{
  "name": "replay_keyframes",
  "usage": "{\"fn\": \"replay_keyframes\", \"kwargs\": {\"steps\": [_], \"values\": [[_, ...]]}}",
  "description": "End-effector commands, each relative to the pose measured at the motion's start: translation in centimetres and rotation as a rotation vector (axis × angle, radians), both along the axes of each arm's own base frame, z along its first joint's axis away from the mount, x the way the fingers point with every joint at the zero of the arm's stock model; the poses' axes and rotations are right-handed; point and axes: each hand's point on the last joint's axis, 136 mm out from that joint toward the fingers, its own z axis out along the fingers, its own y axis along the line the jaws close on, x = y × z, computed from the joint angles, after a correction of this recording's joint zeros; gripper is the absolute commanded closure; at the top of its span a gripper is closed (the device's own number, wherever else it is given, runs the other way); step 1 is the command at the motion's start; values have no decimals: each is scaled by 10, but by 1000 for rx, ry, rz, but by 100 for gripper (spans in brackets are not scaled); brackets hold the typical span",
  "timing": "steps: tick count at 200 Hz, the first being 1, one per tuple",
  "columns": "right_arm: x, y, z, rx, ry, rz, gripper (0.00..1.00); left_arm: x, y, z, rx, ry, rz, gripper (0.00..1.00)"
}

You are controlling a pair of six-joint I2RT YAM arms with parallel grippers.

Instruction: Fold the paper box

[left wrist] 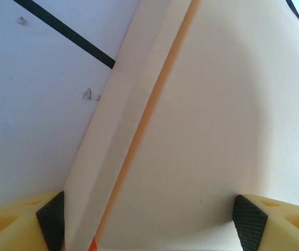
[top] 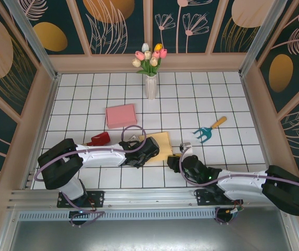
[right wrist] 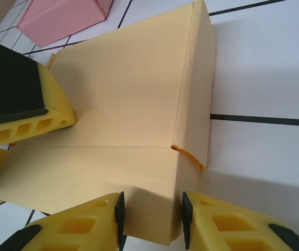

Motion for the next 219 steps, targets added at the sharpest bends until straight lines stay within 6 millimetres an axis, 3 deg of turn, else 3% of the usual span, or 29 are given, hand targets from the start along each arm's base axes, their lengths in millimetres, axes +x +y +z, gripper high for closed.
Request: {"fn": "replay_keyframes", "kwargs": {"steps": [1,112,219], "values": [[-9,-11,-19,-51,33,5,65,-25,59,-47,252,113,23,17],[-7,-17,-20,-47,-28,7,69,-27,63,-52,276,122,12,17],[-4,-19,-40,-116,-12,-12,70,-30,69,-62,316,138,3,17]]}}
